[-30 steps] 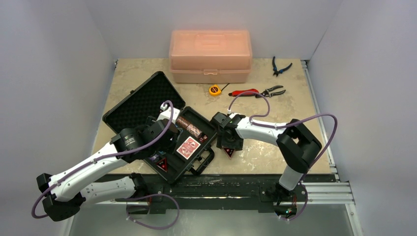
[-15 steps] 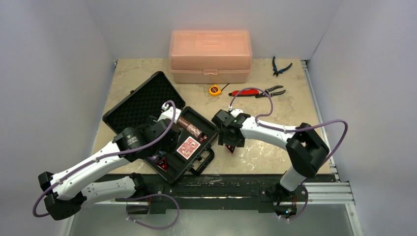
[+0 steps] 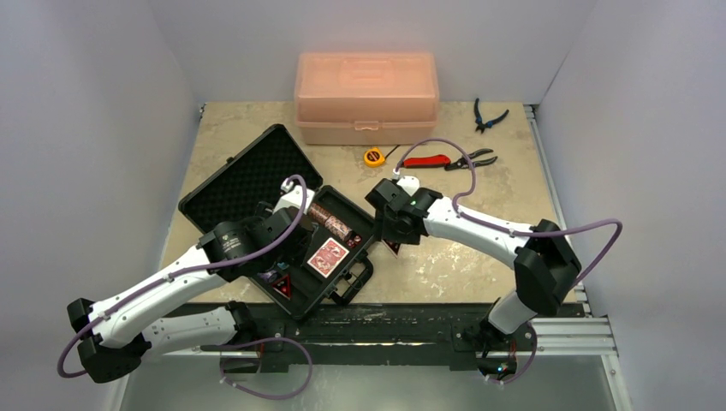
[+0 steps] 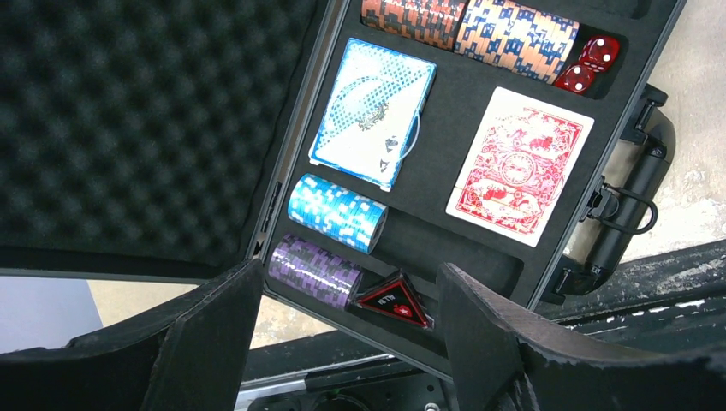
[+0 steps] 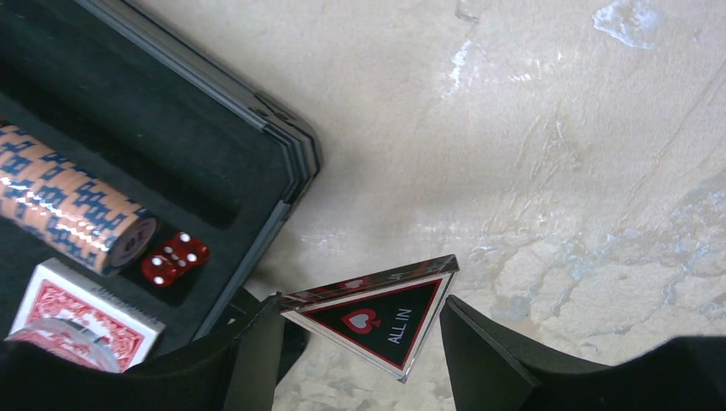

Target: Pack up texas hold em set

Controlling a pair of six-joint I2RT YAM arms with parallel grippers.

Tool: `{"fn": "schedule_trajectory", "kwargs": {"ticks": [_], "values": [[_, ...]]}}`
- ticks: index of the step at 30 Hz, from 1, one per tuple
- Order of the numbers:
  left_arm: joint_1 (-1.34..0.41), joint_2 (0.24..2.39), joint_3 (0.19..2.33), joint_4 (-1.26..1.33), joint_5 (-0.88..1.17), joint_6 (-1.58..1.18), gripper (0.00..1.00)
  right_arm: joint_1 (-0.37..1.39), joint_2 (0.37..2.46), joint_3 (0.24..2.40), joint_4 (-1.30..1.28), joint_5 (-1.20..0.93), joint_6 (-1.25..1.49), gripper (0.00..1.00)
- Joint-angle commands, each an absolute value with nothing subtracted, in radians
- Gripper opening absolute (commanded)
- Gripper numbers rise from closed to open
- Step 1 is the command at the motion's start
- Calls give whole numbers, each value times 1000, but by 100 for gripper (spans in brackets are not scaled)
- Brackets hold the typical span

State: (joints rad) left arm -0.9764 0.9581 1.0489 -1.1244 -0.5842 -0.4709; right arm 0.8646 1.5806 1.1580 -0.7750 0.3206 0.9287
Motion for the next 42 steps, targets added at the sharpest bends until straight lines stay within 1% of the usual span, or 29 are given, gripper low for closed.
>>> {"fn": "schedule_trajectory", "kwargs": {"ticks": [1,5,14,25,29,34,42], "values": [[-981,939,1052,-1132,-620,-484,73,879,1560,1239,-786,306,909,45],[-980,910,1051,-1129,-627,-487,73,898,1588,1307,-788,280,908,42],[-979,826,1059,-1163,-724,-537,73,964,1686,1464,-798,234,916,44],[-978,640,1063,-1205,-853,-610,73,1054,1801,1604,-806,213,953,44],[-977,587,1056,-1200,-860,-618,74,1081,1852,1677,-832,219,966,44],[-978,572,1058,-1200,-848,-618,74,1121,1923,1771,-877,240,984,44],[-978,561,1054,-1184,-817,-606,74,1179,1976,1802,-869,262,1043,45]]}}
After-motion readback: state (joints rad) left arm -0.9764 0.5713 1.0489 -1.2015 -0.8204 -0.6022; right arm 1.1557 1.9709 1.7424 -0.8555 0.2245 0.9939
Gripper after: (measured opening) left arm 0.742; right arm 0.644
